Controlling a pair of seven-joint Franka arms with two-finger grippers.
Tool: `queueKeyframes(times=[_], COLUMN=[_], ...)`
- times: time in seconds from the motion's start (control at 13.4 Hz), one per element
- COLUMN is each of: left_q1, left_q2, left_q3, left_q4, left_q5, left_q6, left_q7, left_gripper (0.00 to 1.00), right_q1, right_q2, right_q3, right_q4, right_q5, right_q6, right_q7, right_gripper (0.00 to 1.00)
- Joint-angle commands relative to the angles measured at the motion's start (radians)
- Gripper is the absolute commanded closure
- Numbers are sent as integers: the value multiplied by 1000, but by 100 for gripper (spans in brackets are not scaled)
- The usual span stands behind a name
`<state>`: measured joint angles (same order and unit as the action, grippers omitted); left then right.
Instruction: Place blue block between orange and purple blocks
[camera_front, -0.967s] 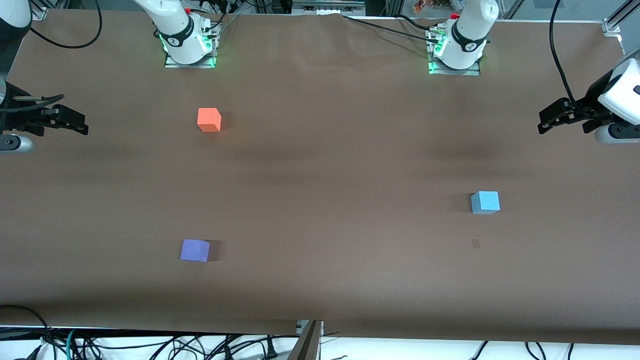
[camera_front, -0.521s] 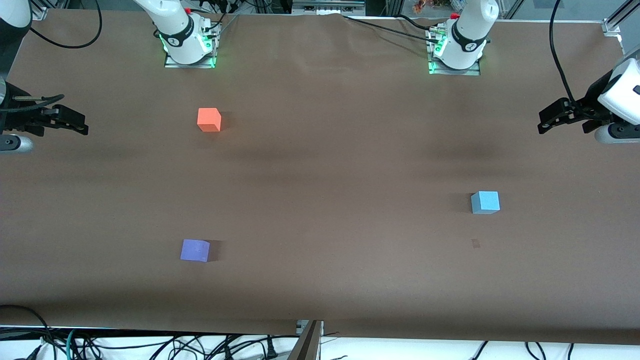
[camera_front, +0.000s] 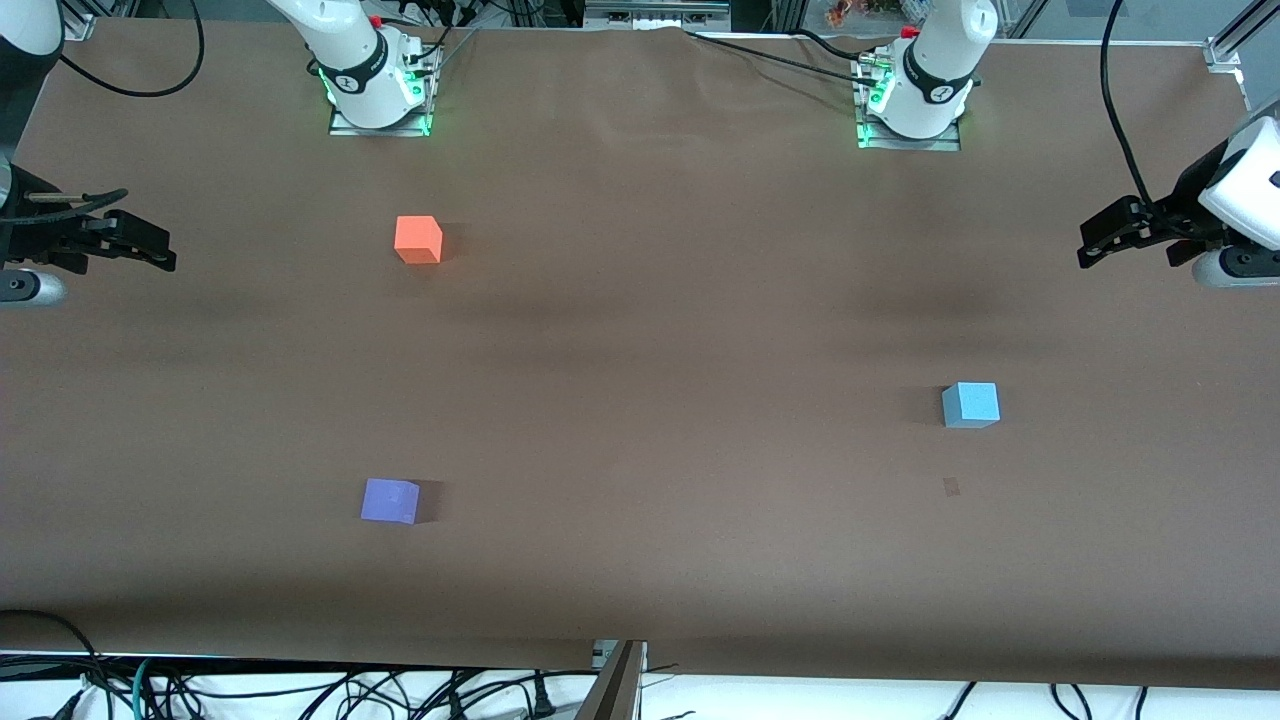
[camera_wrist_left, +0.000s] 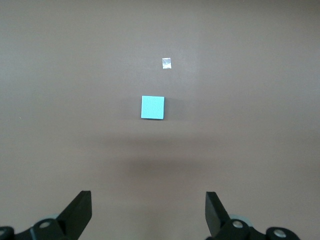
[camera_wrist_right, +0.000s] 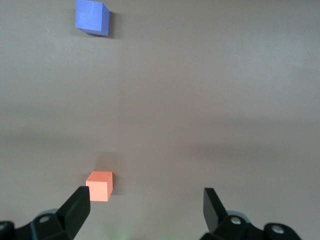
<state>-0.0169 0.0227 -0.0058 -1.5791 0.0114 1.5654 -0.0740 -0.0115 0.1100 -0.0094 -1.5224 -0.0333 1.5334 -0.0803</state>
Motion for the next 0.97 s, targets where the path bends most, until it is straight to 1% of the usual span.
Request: queueKeyframes(times=[0.0,0.89], left_q1=[3,3], left_q2=[-3,-3], left_q3=[-3,-3], left_q4=[10,10], left_q5=[21,21], left_q6=[-5,-5], left_q7=[-3,-3], left_gripper=[0,0], right_q1=[-7,-5], right_q2=[3,16], right_q3=[3,3], right_q4=[13,13], right_q5=[18,18], right_q6=[2,36], right_q7=[-3,5], right_gripper=[0,0])
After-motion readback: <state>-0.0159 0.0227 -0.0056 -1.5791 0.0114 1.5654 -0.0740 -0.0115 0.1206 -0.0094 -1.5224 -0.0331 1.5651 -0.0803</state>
